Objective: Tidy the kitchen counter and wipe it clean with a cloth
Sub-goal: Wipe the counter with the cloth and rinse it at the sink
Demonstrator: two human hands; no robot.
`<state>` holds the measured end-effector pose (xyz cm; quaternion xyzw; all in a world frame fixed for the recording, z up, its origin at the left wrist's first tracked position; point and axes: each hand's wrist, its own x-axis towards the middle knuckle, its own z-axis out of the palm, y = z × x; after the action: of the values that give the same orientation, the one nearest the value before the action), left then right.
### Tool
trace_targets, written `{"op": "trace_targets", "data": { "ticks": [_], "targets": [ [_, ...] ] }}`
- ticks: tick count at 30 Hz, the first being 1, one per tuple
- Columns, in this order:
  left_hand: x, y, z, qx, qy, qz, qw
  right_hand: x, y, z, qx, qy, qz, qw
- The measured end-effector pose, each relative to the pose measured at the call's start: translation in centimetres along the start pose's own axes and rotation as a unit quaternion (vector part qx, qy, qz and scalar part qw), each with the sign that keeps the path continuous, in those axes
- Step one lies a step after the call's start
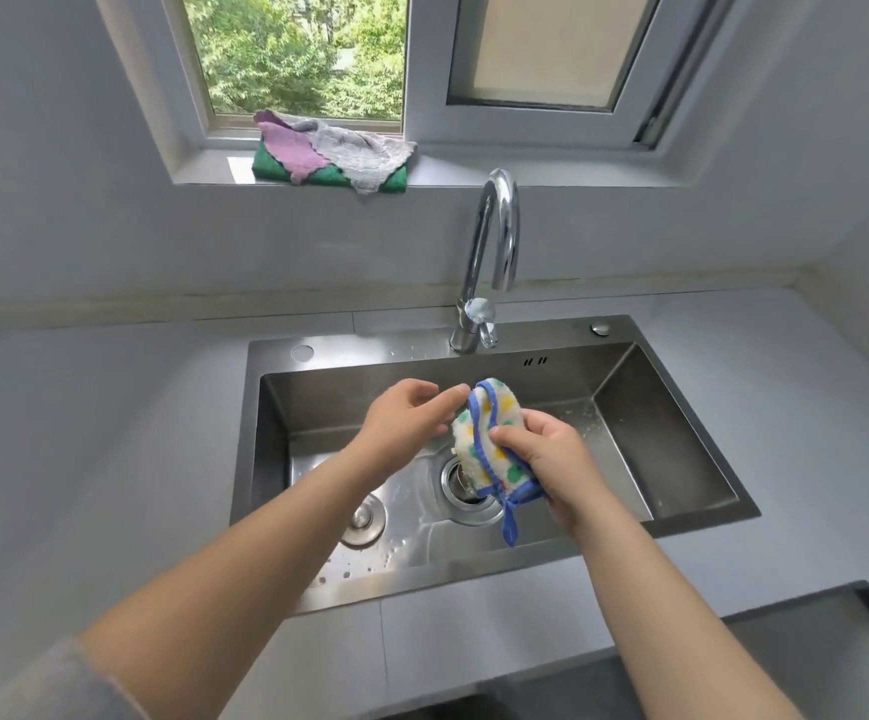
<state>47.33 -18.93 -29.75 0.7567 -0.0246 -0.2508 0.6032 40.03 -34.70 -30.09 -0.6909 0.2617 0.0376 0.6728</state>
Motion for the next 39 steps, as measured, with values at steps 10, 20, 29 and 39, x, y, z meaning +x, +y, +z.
{"op": "trace_targets", "data": {
  "ticks": [10, 20, 29, 39],
  "targets": [
    [5.5, 2.5, 3.2, -0.056, 0.011, -0.045, 0.997, 6.8, -3.0, -3.7, -0.026, -0.123, 0.001, 0.992],
    [6.9, 3.1, 3.8, -0.09, -0.025, -0.076, 0.993, 10.2, -3.7, -5.0, -0.061, -0.243, 0.018, 0.968],
    [7.0, 1.7, 2.8, -0.209, 0.026, -0.182, 0.961, 12.6, -3.0, -5.0, 0.003, -0.155, 0.079, 0.985],
    [8.3, 1.3, 2.2, -0.2, 0.037, -0.172, 0.964, 18.1, -4.1, -2.8, -0.045, -0.073, 0.086, 0.993]
  ]
}}
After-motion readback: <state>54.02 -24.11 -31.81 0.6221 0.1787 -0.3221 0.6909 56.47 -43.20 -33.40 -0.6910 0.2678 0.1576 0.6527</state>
